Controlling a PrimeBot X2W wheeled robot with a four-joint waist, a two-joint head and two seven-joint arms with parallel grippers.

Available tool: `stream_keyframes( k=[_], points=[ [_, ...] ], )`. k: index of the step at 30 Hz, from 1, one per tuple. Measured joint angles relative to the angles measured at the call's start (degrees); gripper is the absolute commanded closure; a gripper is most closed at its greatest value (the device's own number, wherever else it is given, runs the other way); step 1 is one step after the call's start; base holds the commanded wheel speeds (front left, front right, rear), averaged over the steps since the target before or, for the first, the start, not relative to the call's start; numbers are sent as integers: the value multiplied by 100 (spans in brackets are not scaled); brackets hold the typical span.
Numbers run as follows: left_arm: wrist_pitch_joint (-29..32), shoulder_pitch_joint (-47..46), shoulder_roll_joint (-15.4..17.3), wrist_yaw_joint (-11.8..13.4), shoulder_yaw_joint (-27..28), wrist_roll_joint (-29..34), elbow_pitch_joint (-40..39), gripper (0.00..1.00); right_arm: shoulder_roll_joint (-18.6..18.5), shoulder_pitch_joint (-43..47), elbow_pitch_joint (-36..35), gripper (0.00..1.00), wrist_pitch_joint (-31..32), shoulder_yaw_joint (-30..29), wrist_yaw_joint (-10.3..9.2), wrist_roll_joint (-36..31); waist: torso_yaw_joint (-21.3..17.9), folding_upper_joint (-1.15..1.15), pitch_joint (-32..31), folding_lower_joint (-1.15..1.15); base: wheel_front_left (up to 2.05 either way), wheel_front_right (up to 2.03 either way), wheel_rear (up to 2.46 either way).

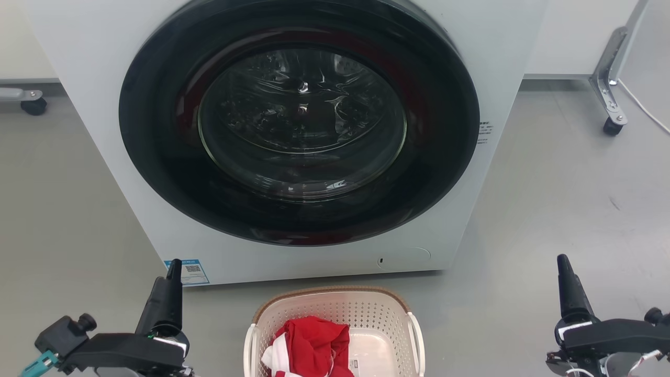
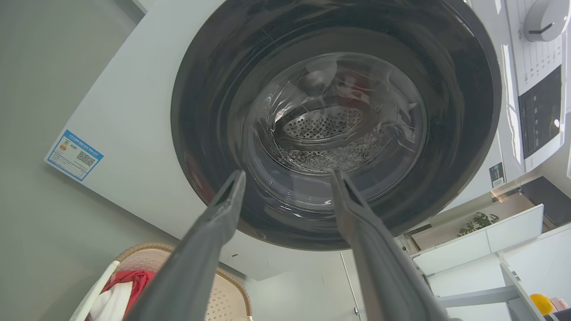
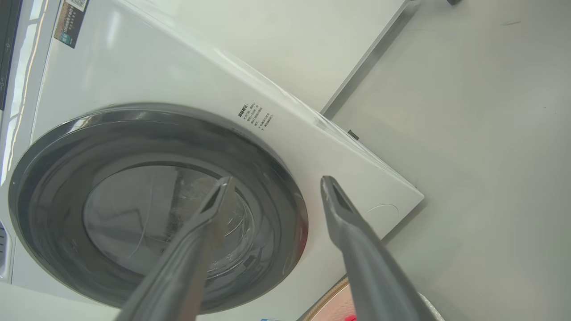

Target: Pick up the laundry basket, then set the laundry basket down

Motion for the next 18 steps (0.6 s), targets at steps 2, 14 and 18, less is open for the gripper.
stream_keyframes(
  k=[2,14,18],
  points=[
    [-16,-9,19,30,-33,93,-21,0,-15,-32,-14,0,-16,26,-26,-125,1,0,1,0,0,0,0],
    [-257,-93,229,299,-393,1485,-344,0,-278,-111,-180,0,-254,501,-261,-1621,11,0,-2,0,0,0,0],
    [-315,-93,268,371,-508,1892,-426,0,-349,-154,-219,0,-353,639,-327,-2074,15,0,1,0,0,0,0]
  ],
)
